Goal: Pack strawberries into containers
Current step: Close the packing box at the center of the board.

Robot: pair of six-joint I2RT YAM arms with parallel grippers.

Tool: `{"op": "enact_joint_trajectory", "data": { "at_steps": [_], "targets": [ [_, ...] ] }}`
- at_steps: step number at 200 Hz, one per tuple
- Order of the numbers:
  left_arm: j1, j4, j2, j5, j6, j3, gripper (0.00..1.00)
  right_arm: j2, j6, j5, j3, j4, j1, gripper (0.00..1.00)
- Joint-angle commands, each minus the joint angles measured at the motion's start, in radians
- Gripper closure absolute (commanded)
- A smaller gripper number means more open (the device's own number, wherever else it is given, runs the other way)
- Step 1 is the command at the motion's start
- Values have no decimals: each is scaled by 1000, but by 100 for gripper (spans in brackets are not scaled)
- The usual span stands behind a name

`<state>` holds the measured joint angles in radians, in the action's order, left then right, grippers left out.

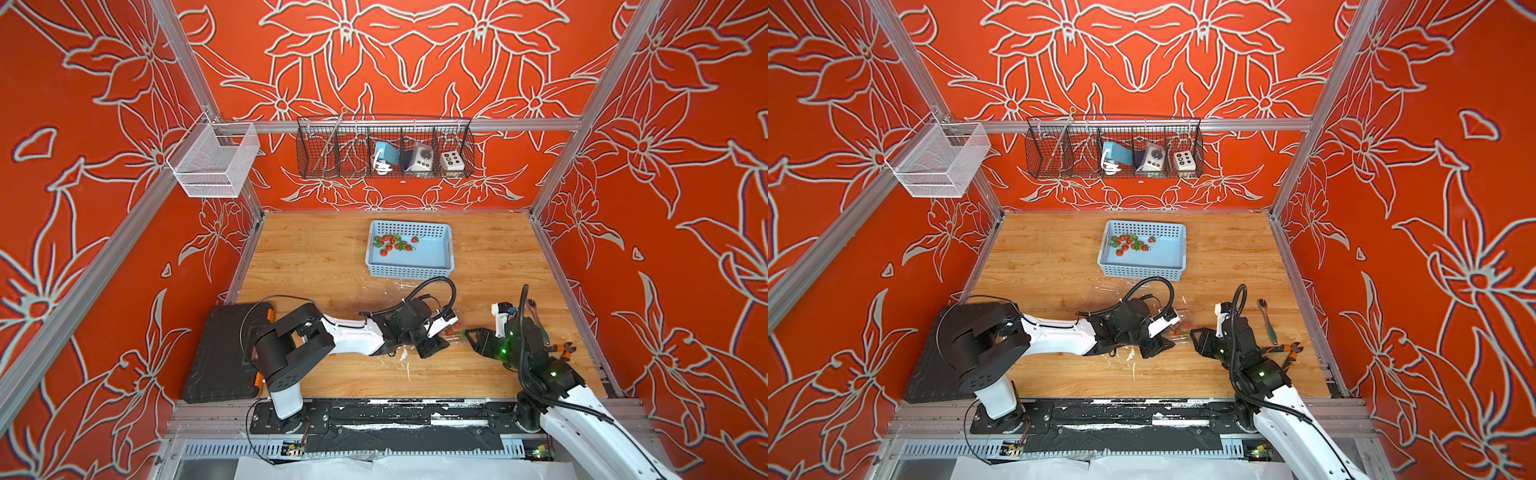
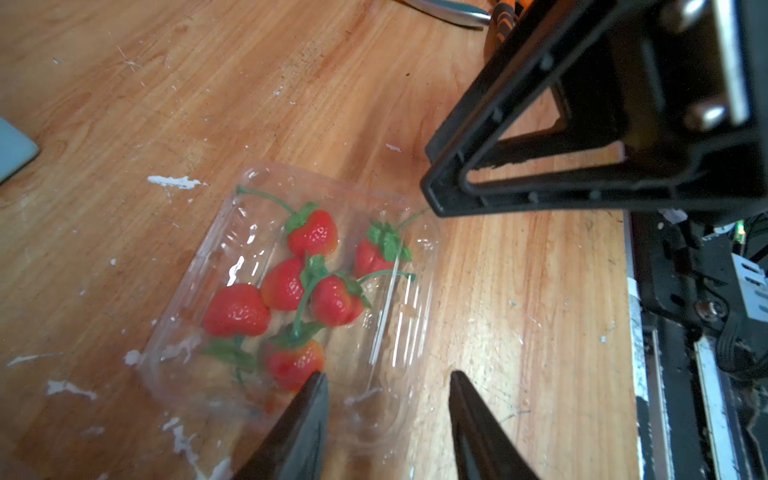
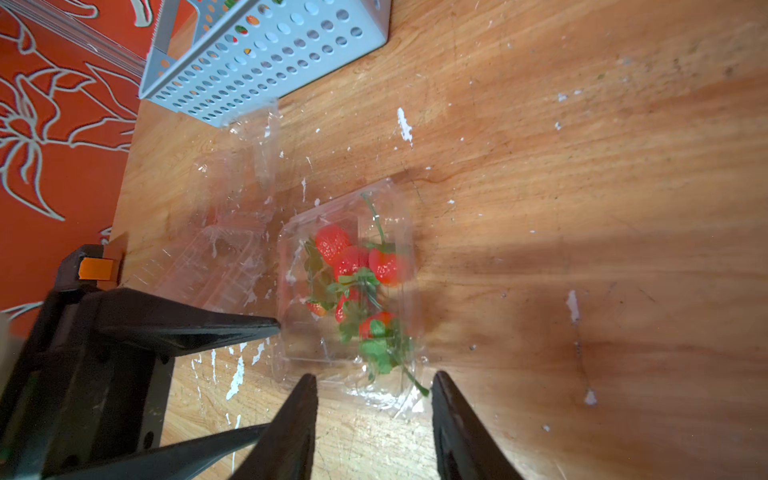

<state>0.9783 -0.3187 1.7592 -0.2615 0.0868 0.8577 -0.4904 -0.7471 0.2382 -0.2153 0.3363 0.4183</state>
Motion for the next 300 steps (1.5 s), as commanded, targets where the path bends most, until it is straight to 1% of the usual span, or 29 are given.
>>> {"op": "enact_joint_trajectory", "data": {
  "at_steps": [1,44,122,176,228,257,274,300],
  "targets": [
    [9,41,26,23,23,15,53,-5,-11,4,20,-35,-11,54],
    [10,38,22,24,24,17,53,-12,-9,1,41,-49,-17,55],
    [13,35,28,19,22,16,53,-84,-33,30,86,-187,-32,59],
    [13,34,33,15,22,19,53,-115,-39,41,111,-236,-36,68],
    [16,32,39,11,21,21,53,-78,-44,29,130,-211,-37,77],
    [16,32,35,13,21,21,53,-60,-39,20,133,-188,-37,81],
    [16,32,34,13,21,21,53,-60,-47,26,134,-186,-37,80],
    [16,33,37,13,22,24,53,-57,-47,22,129,-161,-37,64]
  ]
}}
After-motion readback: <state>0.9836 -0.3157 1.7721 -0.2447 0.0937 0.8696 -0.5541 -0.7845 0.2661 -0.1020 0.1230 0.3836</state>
